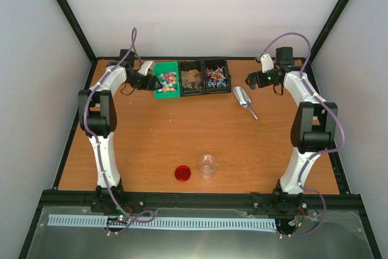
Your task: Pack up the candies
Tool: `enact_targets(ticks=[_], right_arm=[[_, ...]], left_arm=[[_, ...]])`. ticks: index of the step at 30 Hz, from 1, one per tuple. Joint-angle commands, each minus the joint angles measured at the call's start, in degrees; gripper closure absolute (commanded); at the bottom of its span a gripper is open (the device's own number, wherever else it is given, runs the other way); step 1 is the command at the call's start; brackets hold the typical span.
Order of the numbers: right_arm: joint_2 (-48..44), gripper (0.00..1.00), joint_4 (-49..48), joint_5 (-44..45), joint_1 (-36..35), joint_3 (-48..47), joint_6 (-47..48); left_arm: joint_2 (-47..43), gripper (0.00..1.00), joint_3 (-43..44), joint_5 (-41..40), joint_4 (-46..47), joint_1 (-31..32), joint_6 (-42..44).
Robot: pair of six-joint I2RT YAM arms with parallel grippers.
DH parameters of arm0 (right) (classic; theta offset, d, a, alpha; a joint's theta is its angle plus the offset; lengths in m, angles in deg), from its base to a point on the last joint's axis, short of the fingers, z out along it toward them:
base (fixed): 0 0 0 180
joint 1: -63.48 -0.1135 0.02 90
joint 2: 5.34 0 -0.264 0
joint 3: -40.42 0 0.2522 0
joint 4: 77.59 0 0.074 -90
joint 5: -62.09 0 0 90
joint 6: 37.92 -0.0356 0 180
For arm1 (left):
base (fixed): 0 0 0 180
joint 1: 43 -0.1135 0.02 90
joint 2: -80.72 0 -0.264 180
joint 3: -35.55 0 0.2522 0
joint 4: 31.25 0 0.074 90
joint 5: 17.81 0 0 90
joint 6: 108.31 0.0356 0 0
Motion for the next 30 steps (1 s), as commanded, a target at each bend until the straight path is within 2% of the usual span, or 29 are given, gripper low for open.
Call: enact_targets(ticks=[1,6,8,15,22,30], right_arm=[[4.95,0.0,-0.56,-1.52,-1.99,-7.0,-2.62],[10.97,0.04,-0.71,-1.76,-4.69,-14.96,-3.55],[13.53,0.06,-0.79,-1.5,-5.75,-18.02,-3.73],[22.18,0.2,-1.88,5.38,-10.0,-28.6,-2.93],[28.31,0.32,-4.02,16.06,-13.46,-34.27,-2.19],[30.46,0.47,-4.32,15.75,-16.06,-34.57,0.18]], left_arm=[[-8.31,0.38,-7.98,6.85,0.42,1.47,5.2],[-11.58,0.4,-9.66,8.82,-11.02,1.83,17.84],[-12.33,0.39,-8.78,7.98,-13.37,1.66,19.77],[-10.98,0.32,-1.56,6.31,-9.73,0.46,11.29],[-12.06,0.26,-1.27,1.11,-3.51,0.06,4.54],[-13.46,0.25,-1.7,-1.93,-2.28,-0.45,2.76]])
